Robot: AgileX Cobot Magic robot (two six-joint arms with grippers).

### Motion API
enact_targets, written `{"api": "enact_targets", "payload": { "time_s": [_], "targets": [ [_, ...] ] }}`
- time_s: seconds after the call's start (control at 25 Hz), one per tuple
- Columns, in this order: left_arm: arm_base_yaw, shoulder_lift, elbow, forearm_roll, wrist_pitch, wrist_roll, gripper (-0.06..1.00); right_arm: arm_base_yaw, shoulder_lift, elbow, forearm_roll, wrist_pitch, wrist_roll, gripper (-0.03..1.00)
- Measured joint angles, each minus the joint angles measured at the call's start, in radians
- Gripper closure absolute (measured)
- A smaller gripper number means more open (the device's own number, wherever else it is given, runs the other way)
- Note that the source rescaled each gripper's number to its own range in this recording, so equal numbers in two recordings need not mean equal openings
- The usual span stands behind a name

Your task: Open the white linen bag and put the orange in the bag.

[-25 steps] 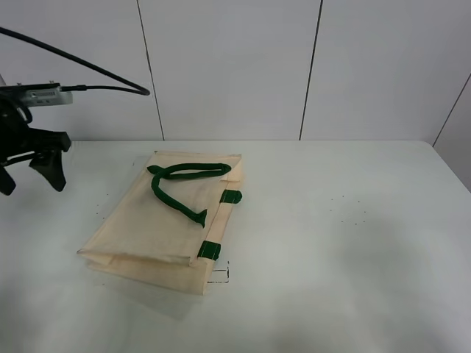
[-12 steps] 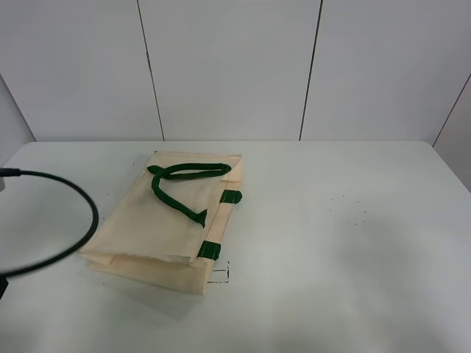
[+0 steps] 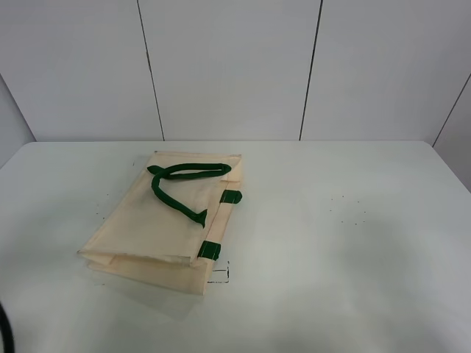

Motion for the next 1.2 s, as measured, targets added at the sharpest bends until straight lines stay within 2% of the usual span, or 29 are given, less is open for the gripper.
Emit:
{"api": "enact_targets", "payload": {
  "time_s": [0.64, 1.2],
  "targets": [
    [0.0, -0.242, 0.0, 0.0, 0.002, 0.001, 0.07, 0.0, 0.0, 0.0, 0.001, 0.0, 0.0, -0.03],
    [0.0, -0.244, 0.0, 0.0, 0.007, 0.001, 0.07, 0.0, 0.0, 0.0, 0.003, 0.0, 0.0, -0.03]
  ]
}}
